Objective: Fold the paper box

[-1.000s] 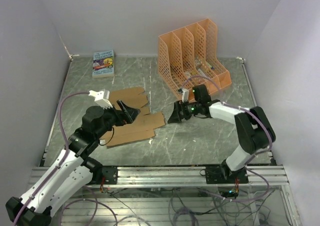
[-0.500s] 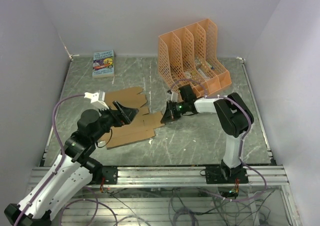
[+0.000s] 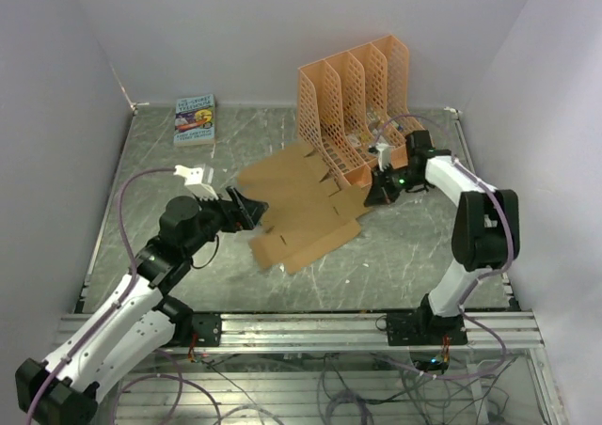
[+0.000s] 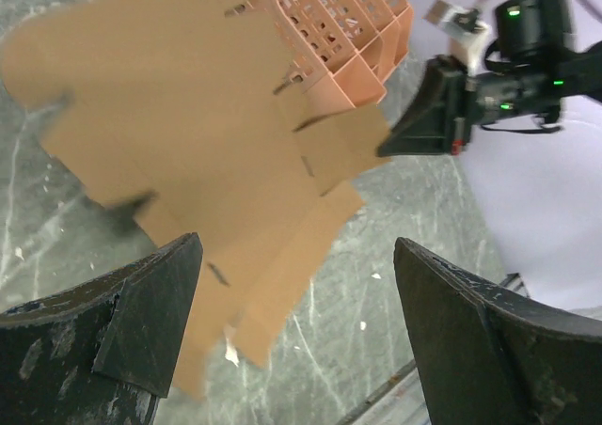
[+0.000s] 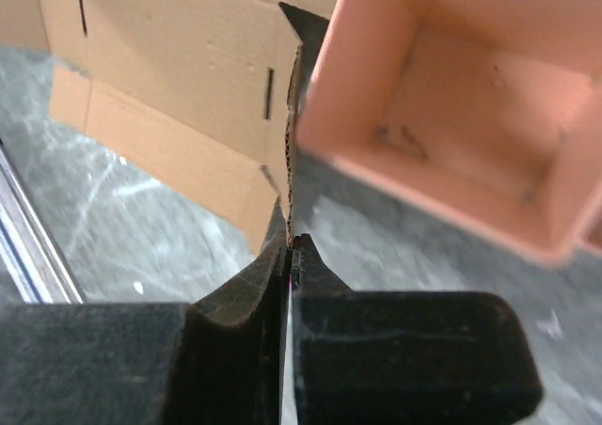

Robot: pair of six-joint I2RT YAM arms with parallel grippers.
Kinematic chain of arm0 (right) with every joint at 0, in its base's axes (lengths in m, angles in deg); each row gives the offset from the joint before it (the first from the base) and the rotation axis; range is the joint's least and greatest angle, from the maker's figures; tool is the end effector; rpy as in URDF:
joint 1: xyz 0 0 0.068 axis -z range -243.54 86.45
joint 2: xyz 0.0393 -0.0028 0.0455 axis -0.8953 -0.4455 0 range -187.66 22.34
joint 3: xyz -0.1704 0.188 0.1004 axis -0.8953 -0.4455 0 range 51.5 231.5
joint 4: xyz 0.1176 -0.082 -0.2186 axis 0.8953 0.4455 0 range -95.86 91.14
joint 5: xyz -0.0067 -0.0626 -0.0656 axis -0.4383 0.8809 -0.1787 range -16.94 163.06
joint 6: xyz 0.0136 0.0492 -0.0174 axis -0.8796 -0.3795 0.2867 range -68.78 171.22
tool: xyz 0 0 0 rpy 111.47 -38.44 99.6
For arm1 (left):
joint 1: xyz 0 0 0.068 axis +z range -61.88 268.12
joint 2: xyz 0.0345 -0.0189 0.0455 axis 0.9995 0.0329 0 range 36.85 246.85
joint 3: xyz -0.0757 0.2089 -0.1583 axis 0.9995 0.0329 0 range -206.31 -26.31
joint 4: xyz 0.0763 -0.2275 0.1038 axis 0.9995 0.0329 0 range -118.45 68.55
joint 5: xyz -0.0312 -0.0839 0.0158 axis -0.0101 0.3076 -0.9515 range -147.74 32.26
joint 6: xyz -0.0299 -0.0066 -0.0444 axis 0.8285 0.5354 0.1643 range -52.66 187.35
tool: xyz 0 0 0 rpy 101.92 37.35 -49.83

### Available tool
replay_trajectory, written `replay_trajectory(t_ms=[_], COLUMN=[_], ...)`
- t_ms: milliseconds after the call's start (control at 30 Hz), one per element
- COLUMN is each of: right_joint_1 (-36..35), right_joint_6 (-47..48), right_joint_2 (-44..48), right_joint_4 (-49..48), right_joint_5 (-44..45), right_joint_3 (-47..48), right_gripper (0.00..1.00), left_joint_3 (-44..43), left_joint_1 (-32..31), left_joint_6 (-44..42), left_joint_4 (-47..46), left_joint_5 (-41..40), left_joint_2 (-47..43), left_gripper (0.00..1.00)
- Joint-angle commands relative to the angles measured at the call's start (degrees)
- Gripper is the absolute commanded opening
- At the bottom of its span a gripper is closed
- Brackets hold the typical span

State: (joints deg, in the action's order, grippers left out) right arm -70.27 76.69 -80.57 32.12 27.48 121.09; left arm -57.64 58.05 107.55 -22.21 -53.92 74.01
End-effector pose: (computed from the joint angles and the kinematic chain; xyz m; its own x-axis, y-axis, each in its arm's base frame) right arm 0.3430 0.0661 0.1927 -0.7162 -0.3877 -0.5803 -0.6839 0.5556 0.4728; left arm 0.1429 -0.0856 0.2849 -0.4974 -0.4563 -0.7378 0.3078 0.7023 -0.6419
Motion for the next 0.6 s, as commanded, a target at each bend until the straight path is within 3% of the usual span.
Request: replay_trajectory(t_ms=[0,167,333,467,567], right_joint_1=[1.9,1.8,1.7,1.7,1.6], right_joint_6=[18.7,23.5,25.9,27.0,29.3], right_joint_2=[8.8,18.5,21.3,20.0,19.4], right_joint_4=[9.1,5.1,4.5,4.9,7.5], right_joint_5=[2.4,4.7,2.5,3.4,1.7], right_joint_3=[-1.2,-2.3,-2.0,-0.1,0.8], right_gripper=[0.00,0.00,0.00,0.00,0.00], left_joint_3=[-2.7,-3.7,1.2,0.9,-1.2], left_joint_1=[0.4,1.5,8.0,11.7,12.5], left_joint_6=[-7.5,-6.3,-0.3,-3.6,-8.1], left_joint_4=[-6.4,-4.7,1.9,4.7,1.5], left_joint_5=[-0.4,-2.9,-5.4,-5.3,0.2], left_joint_2=[5.2,8.3,2.0,-6.4,-7.3], left_gripper=[0.95,0.94,0.95,0.94,0.94])
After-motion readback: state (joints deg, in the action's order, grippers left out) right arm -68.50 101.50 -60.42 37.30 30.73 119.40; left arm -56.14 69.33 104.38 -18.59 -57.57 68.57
